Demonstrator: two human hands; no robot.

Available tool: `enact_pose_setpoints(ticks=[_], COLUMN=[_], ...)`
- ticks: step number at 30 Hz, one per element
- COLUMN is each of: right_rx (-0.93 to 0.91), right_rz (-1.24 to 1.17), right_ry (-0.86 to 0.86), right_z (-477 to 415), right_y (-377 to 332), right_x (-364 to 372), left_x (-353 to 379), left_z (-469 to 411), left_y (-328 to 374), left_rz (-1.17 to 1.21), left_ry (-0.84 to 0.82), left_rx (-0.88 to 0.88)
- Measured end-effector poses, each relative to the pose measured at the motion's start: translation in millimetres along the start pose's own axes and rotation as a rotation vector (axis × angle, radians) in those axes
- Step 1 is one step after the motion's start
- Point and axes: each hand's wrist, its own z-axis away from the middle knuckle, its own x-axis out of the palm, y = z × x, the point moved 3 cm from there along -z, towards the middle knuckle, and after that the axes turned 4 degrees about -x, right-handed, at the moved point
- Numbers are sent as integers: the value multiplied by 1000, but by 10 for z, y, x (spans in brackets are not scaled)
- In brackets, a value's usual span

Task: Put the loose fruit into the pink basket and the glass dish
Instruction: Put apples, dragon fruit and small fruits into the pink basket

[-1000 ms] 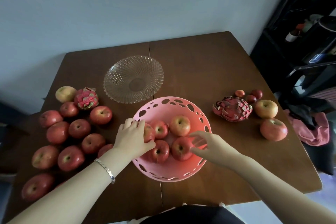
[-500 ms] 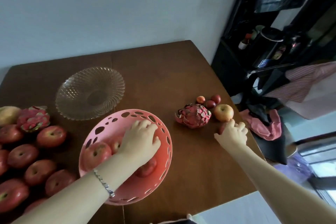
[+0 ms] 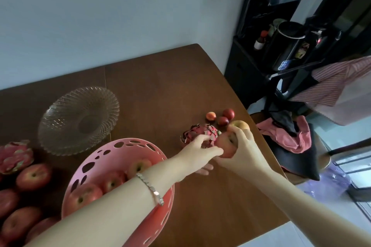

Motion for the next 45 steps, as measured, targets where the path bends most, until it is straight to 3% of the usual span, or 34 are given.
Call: enact_pose_setpoints(ticks=[2, 5, 8, 13, 19, 25, 28, 32, 36, 39, 45], right_rx=[-128, -248, -146, 175, 172, 118, 16, -106, -180, -194, -192], right_rz=[-22, 28, 276, 448, 489, 279, 117, 36, 31, 112, 284], right_ry=[-64, -293, -392, -245, -135, 10, -200, -312, -419, -497, -589], right_z=[-5, -90, -418, -882, -763, -363, 15, 339, 556, 632, 845], right_y=[-242, -367, -88, 500, 622, 78, -719, -1210, -1364, -1368, -1402], right_x=[-67, -77, -114, 30, 179, -66, 263, 527, 853, 1108, 1492], left_x=[53, 2, -123, -316, -446, -781, -1156, -1257, -1156, -1090, -1146], left_z=[-50, -134, -143, -65, 112, 637, 1227, 1415, 1367, 1293, 1321], left_y=[49, 46, -28, -52, -244, -739, -1341, -1718, -1862, -1870, -1933], left_rz=[229, 441, 488, 341, 188, 47, 22, -49, -206, -492, -931], left_ry=[-91, -26, 97, 198, 248, 385, 438, 458, 427, 396, 531], left_rx=[-53, -42, -57, 37, 88, -21, -10, 16, -72, -145, -8])
